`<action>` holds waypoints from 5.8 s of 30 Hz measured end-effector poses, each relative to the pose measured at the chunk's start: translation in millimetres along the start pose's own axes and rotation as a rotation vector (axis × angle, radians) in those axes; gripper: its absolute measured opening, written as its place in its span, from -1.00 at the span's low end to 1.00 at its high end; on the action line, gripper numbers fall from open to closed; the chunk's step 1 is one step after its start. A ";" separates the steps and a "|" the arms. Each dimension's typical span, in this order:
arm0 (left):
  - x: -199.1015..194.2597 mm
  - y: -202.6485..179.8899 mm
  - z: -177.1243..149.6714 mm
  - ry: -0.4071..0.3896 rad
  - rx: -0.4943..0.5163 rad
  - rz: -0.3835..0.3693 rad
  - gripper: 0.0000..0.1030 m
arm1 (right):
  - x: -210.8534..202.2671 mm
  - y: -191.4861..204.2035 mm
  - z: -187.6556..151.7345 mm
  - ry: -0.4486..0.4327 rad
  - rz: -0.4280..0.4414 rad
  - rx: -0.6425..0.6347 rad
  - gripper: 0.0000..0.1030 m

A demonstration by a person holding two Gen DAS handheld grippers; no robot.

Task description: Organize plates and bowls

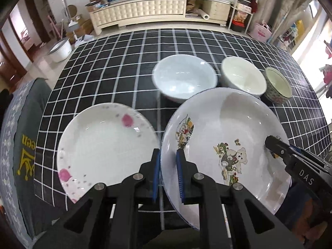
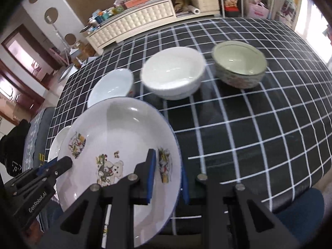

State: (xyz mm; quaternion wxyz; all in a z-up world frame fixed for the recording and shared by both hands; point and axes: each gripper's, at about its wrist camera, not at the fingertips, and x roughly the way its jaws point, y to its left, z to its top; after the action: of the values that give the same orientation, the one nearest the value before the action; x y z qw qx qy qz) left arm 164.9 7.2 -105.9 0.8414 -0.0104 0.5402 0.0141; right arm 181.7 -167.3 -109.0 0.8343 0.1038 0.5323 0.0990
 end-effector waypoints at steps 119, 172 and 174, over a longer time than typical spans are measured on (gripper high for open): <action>-59.7 32.7 25.9 -0.300 0.069 0.009 0.59 | -25.2 65.3 48.7 -0.216 -0.059 -0.234 0.51; 113.2 41.4 116.9 0.136 -0.094 -0.186 -0.82 | 136.7 76.1 139.6 0.178 -0.059 -0.533 -0.66; 111.9 38.2 114.8 0.127 -0.081 -0.182 -0.87 | 136.5 73.1 139.3 0.168 -0.065 -0.517 -0.77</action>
State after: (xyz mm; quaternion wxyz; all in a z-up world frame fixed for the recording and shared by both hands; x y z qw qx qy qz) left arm 314.5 50.6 -160.0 0.8022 -0.0941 0.5882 -0.0411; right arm 360.7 -69.1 -149.7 0.7887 -0.1383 0.5598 0.2131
